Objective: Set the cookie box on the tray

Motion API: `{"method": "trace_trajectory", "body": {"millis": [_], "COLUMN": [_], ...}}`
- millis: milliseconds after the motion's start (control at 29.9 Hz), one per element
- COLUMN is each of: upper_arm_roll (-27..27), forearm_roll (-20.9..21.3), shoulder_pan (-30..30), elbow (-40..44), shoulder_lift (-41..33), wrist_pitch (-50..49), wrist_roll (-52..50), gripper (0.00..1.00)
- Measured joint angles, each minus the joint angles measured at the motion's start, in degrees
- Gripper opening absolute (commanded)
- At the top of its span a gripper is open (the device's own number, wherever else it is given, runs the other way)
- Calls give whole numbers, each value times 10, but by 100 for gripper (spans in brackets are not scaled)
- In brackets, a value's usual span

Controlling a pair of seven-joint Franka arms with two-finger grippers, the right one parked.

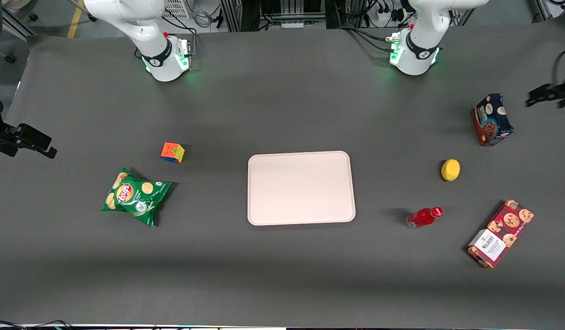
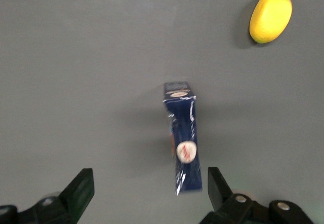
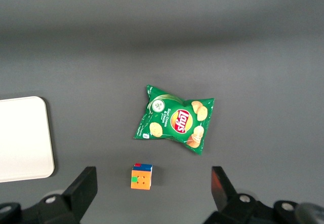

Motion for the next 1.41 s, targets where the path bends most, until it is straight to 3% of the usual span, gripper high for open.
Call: {"method": "trace_trajectory", "body": {"millis": [368, 402, 435, 502, 536, 569, 603, 1105, 1407], "upper_arm_roll": [26, 32, 37, 46, 51, 56, 59, 69, 61], "forearm_roll": [3, 3, 3, 3, 3, 3, 3, 1, 0], "shoulder_pan": [0, 0, 0, 0, 0, 0, 0, -1, -4], "elbow": [-84, -86, -87, -88, -88, -88, -88, -88, -71], "shoulder_lift": [65, 76, 86, 100, 105, 108, 110, 105, 54], "wrist_pitch": [198, 209, 218, 229, 231, 232, 232, 222, 131], "wrist_roll": [16, 22, 28, 35, 38, 40, 41, 36, 16], "gripper": [97, 92, 75, 30, 16, 3, 0, 0, 0]}}
